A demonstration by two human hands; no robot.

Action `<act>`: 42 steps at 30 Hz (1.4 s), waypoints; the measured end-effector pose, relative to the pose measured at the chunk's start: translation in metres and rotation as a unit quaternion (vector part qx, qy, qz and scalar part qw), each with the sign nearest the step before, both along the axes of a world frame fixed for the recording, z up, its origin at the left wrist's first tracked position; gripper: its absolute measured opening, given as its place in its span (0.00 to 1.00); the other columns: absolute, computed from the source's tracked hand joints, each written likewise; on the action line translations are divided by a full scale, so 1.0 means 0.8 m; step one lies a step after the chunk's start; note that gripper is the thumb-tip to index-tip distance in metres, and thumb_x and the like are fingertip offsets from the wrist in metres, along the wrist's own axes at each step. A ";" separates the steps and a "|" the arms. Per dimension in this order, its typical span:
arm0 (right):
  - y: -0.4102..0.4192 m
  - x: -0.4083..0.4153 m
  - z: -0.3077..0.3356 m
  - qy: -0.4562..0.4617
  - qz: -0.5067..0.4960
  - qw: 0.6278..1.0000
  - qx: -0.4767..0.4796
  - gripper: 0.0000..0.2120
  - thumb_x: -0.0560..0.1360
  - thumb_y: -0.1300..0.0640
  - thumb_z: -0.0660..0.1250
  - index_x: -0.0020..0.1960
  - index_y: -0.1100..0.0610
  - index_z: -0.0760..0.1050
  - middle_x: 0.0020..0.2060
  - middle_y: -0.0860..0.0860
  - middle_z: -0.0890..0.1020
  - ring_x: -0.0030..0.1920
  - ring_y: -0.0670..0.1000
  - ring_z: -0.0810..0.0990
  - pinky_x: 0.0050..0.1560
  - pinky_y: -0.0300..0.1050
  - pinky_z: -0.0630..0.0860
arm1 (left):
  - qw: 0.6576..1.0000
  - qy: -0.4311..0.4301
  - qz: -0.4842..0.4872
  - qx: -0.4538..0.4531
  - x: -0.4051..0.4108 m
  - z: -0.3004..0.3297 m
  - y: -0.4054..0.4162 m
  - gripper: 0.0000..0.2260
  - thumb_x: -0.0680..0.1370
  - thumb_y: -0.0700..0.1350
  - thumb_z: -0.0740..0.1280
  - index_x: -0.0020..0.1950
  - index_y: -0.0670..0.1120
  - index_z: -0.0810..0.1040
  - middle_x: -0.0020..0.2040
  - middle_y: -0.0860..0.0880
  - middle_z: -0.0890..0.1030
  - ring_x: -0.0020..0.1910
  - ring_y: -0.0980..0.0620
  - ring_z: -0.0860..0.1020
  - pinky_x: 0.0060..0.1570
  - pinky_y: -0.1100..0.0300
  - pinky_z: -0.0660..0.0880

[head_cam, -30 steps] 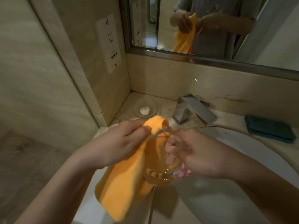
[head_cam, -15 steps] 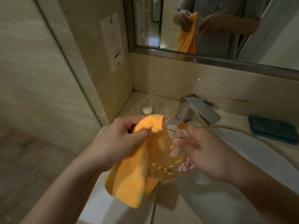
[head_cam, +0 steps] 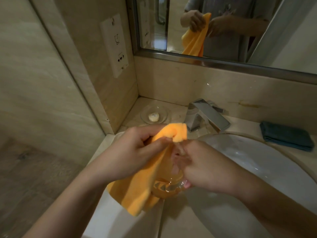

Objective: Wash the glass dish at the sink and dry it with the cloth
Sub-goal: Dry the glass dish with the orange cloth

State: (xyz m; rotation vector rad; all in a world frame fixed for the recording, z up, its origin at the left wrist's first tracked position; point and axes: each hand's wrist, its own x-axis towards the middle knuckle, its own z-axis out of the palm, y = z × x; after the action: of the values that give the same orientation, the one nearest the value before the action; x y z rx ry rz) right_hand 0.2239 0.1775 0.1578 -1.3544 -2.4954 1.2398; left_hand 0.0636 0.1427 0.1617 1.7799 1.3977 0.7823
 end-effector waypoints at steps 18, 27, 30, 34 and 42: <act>0.021 0.024 0.020 0.119 -0.113 0.986 -0.035 0.08 0.78 0.55 0.58 0.41 0.50 0.72 0.32 0.49 0.83 0.30 0.55 0.83 0.35 0.47 0.82 | 0.959 -0.216 0.128 -0.133 -0.035 -0.038 -0.008 0.11 0.70 0.55 0.64 0.44 0.53 0.83 0.39 0.46 0.83 0.38 0.50 0.81 0.37 0.58 0.78; 0.020 0.003 0.011 0.338 -0.260 0.896 -0.122 0.12 0.79 0.61 0.57 0.37 0.56 0.72 0.29 0.52 0.84 0.25 0.55 0.81 0.28 0.44 0.78 | 0.834 -0.478 0.208 -0.184 0.022 -0.040 -0.025 0.14 0.69 0.54 0.63 0.46 0.50 0.83 0.44 0.45 0.85 0.41 0.49 0.84 0.37 0.58 0.81; 0.012 -0.002 0.007 0.382 -0.294 0.866 -0.136 0.13 0.79 0.61 0.57 0.37 0.56 0.72 0.29 0.53 0.84 0.24 0.53 0.81 0.25 0.41 0.77 | 0.794 -0.539 0.209 -0.189 0.032 -0.039 -0.028 0.15 0.68 0.54 0.61 0.42 0.51 0.85 0.44 0.46 0.86 0.43 0.49 0.84 0.39 0.57 0.82; 0.002 -0.013 0.004 0.437 -0.321 0.828 -0.145 0.10 0.79 0.58 0.57 0.40 0.56 0.72 0.33 0.54 0.85 0.26 0.51 0.82 0.26 0.37 0.76 | 0.753 -0.597 0.200 -0.188 0.058 -0.037 -0.028 0.22 0.71 0.55 0.59 0.58 0.46 0.78 0.52 0.44 0.84 0.51 0.48 0.83 0.46 0.55 0.81; -0.008 -0.003 -0.004 0.399 -0.185 0.892 -0.103 0.12 0.72 0.47 0.66 0.45 0.55 0.78 0.40 0.51 0.84 0.41 0.44 0.82 0.41 0.34 0.78 | 0.756 -0.554 0.333 -0.104 0.044 -0.040 -0.012 0.15 0.79 0.51 0.58 0.55 0.44 0.79 0.48 0.43 0.85 0.45 0.47 0.84 0.37 0.57 0.81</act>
State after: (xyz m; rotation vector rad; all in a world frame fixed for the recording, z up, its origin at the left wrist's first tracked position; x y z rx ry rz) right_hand 0.2212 0.1712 0.1546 -0.9802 -1.5083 1.5657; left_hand 0.0987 0.1329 0.1299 0.3217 1.1140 1.6083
